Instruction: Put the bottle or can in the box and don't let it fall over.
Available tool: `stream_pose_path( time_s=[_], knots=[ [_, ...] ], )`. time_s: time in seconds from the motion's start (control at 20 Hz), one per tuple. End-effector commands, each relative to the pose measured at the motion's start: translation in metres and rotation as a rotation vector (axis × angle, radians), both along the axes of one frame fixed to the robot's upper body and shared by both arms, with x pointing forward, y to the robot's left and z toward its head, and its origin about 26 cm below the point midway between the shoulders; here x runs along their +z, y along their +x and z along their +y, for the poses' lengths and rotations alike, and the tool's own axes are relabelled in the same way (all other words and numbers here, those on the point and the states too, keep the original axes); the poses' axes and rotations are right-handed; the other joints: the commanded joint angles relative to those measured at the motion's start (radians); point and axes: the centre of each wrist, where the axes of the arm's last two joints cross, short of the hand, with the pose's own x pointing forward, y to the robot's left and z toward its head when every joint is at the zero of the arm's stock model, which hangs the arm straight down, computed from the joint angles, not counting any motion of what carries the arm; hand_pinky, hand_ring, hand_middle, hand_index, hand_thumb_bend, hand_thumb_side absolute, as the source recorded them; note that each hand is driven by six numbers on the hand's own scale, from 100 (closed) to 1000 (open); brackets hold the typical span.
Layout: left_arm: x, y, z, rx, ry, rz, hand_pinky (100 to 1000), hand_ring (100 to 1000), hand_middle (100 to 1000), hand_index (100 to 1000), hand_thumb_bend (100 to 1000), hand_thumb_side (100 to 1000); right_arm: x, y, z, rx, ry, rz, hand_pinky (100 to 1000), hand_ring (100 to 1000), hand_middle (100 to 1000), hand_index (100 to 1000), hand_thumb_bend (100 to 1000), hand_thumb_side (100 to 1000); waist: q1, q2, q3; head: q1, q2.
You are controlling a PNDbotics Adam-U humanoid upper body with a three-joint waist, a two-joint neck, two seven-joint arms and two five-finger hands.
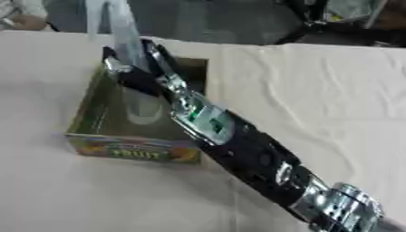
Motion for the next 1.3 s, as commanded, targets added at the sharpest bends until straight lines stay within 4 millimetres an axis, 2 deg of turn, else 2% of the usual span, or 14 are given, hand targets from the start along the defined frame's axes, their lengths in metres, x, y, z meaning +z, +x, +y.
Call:
stream_pose_path(
  time_s=[0.05, 0.2, 0.45, 0.8, 1.1, 1.3],
  knots=[
    [0.01, -0.004, 0.006, 0.023, 0.034, -0.026, 1000, 759, 637, 797, 100, 570, -0.018, 0.003, 0.001, -0.01, -0.128, 0.065, 981, 1000, 1000, 990, 100, 387, 0.007, -0.016, -0.007, 0.012, 0.0],
    [0.009, -0.005, 0.007, 0.029, 0.036, -0.023, 1000, 759, 636, 797, 100, 570, -0.021, 0.004, 0.001, -0.018, -0.202, 0.099, 991, 1000, 1000, 1000, 100, 387, 0.007, -0.022, -0.021, 0.024, 0.006],
    [0.008, -0.006, 0.008, 0.034, 0.043, -0.015, 1000, 760, 636, 798, 100, 571, -0.008, 0.0, 0.0, -0.021, -0.26, 0.122, 1000, 1000, 1000, 1000, 100, 387, 0.006, -0.026, -0.033, 0.033, 0.014],
    [0.006, -0.007, 0.01, 0.04, 0.05, -0.003, 1000, 760, 634, 798, 100, 572, 0.028, -0.009, -0.009, 0.008, -0.256, 0.151, 996, 1000, 1000, 1000, 100, 387, 0.008, -0.031, -0.043, 0.039, 0.019],
    [0.006, -0.007, 0.01, 0.041, 0.051, -0.002, 1000, 760, 632, 797, 100, 574, 0.049, -0.018, -0.011, 0.026, -0.294, 0.178, 998, 1000, 1000, 1000, 100, 387, 0.009, -0.031, -0.044, 0.039, 0.02],
    [0.004, -0.008, 0.01, 0.037, 0.057, 0.008, 1000, 760, 631, 796, 100, 574, 0.078, -0.031, -0.011, 0.085, -0.267, 0.15, 1000, 1000, 1000, 1000, 100, 387, 0.018, -0.034, -0.055, 0.038, 0.022]
  ],
)
